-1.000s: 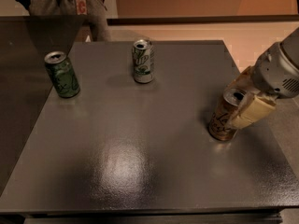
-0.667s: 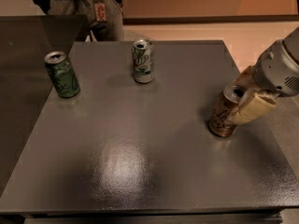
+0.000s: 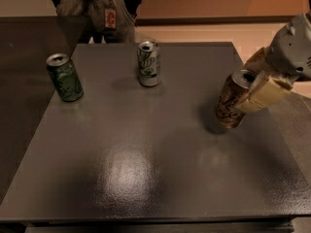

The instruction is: Pick orange can

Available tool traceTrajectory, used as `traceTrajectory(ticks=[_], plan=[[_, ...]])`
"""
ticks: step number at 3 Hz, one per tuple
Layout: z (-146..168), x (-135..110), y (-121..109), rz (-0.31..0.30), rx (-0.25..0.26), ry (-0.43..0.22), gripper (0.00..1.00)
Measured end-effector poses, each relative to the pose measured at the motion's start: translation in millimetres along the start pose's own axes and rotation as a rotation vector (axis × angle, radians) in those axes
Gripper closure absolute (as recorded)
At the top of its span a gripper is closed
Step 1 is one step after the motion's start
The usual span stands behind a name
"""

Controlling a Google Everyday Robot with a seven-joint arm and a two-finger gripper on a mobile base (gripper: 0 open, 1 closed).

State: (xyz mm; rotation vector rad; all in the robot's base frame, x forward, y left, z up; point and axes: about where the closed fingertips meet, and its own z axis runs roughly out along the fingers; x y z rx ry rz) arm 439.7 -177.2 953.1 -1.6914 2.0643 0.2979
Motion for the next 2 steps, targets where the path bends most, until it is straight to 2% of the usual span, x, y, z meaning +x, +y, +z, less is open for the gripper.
traceTrajectory(ticks=[2], plan=[[-38.0, -60.8, -8.9, -0.099, 0.030, -0.056, 1.00]])
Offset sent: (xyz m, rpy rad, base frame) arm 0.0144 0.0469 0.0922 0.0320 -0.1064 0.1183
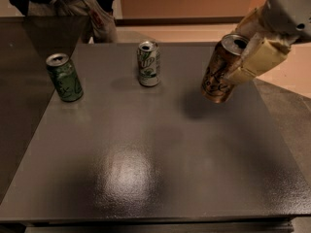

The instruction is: Pick orange can

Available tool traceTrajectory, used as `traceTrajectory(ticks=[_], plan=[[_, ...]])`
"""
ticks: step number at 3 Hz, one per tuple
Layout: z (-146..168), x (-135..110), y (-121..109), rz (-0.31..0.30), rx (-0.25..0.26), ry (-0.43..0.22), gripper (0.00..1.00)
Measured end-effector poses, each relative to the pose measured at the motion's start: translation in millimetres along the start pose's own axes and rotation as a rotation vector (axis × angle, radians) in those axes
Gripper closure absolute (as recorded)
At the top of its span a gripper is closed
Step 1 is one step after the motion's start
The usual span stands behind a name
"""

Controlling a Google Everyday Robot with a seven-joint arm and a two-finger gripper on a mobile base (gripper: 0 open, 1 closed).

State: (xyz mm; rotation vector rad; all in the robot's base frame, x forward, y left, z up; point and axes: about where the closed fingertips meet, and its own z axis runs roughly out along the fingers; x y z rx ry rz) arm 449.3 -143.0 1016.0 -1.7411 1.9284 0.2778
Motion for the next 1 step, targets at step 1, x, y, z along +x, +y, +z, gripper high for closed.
traceTrajectory(ticks=[1], plan=[[0.0, 0.0, 0.0, 0.000, 0.000, 0.000, 1.00]])
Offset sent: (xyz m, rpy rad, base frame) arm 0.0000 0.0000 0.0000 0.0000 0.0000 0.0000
